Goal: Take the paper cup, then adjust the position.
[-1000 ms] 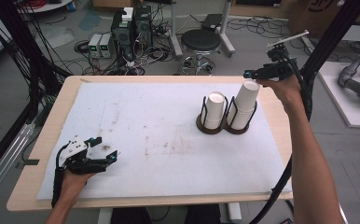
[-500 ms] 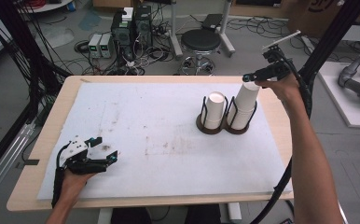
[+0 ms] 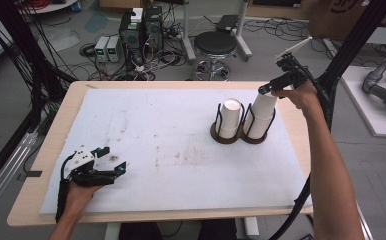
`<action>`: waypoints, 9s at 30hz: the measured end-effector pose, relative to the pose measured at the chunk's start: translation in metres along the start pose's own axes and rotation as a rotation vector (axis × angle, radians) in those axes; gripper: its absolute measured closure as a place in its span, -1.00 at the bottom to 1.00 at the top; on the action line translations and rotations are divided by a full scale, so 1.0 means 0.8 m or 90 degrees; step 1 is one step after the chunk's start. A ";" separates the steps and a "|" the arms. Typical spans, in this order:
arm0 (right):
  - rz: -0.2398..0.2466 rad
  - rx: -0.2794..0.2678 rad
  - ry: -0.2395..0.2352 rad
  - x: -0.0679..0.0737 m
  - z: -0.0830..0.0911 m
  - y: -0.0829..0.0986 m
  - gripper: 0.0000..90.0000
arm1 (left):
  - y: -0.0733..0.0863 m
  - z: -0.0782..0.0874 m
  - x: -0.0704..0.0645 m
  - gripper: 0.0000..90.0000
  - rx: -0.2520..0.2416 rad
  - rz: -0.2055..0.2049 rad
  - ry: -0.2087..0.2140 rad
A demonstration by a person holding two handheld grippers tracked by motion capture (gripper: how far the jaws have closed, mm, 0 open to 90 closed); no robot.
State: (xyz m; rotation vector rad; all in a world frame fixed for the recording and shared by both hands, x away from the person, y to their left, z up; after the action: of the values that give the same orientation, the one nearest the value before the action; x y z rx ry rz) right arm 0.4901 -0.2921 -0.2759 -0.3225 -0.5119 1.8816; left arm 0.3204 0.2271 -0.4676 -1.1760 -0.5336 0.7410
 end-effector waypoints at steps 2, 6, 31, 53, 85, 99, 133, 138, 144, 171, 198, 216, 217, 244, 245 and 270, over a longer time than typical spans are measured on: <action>0.000 0.008 0.005 0.000 -0.004 0.001 -0.56 | 0.000 0.000 0.000 -0.75 -0.001 0.001 0.000; 0.002 0.011 0.003 0.000 -0.007 0.003 -0.55 | 0.000 0.000 0.000 -0.75 -0.001 0.001 0.000; -0.003 0.067 -0.009 0.002 -0.024 0.007 -0.29 | 0.000 0.000 0.000 -0.75 0.000 0.001 -0.001; 0.003 0.089 0.002 0.004 -0.023 0.007 -0.25 | 0.000 0.000 0.000 -0.75 0.000 0.000 0.000; 0.012 0.027 0.010 0.006 0.032 -0.013 -0.20 | 0.000 0.000 -0.001 -0.75 0.000 -0.003 -0.001; 0.018 -0.016 0.023 0.007 0.067 -0.017 -0.20 | 0.000 0.000 -0.001 -0.75 0.000 -0.008 -0.003; 0.052 -0.081 -0.021 0.026 0.110 -0.015 -0.20 | 0.000 0.000 -0.002 -0.75 0.001 -0.012 -0.003; 0.069 -0.098 -0.050 0.035 0.115 -0.012 -0.20 | 0.000 0.000 -0.002 -0.75 0.001 -0.011 -0.003; 0.103 -0.119 -0.085 0.053 0.119 -0.007 -0.20 | 0.000 0.000 -0.003 -0.75 0.000 -0.013 -0.003; 0.204 -0.161 -0.200 0.124 0.122 0.036 -0.20 | 0.000 0.001 0.000 -0.75 -0.004 -0.002 0.002; 0.285 -0.201 -0.314 0.145 0.095 0.070 -0.20 | 0.000 0.001 -0.001 -0.75 -0.005 -0.005 -0.001; 0.285 -0.225 -0.364 0.153 0.061 0.097 -0.20 | 0.000 0.001 -0.002 -0.75 -0.004 -0.009 -0.002; 0.286 -0.225 -0.366 0.152 0.059 0.098 -0.20 | 0.000 0.001 -0.002 -0.75 -0.005 -0.009 -0.002; 0.277 -0.223 -0.382 0.156 0.027 0.116 -0.20 | 0.000 0.001 -0.001 -0.75 -0.004 -0.008 -0.002; 0.275 -0.220 -0.380 0.155 0.026 0.117 -0.20 | 0.000 0.001 -0.002 -0.75 -0.004 -0.007 -0.001; 0.268 -0.224 -0.387 0.149 0.021 0.122 -0.20 | 0.000 0.003 0.002 -0.78 -0.012 0.014 -0.008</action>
State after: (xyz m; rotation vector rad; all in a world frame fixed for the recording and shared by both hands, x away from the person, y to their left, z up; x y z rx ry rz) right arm 0.3604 -0.2132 -0.3066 -0.0770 -1.2730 2.2953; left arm 0.3202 0.2298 -0.4668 -1.1979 -0.5395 0.7641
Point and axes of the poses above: each handheld gripper's, and its own axes: z roughly backward along the jaws, y roughly out of its underside, x roughly to its left, the point moved 5 cm from there along -z, roughly forward along the jaws, and after that the axes turned 5 degrees about -z, right-handed, at the moved point
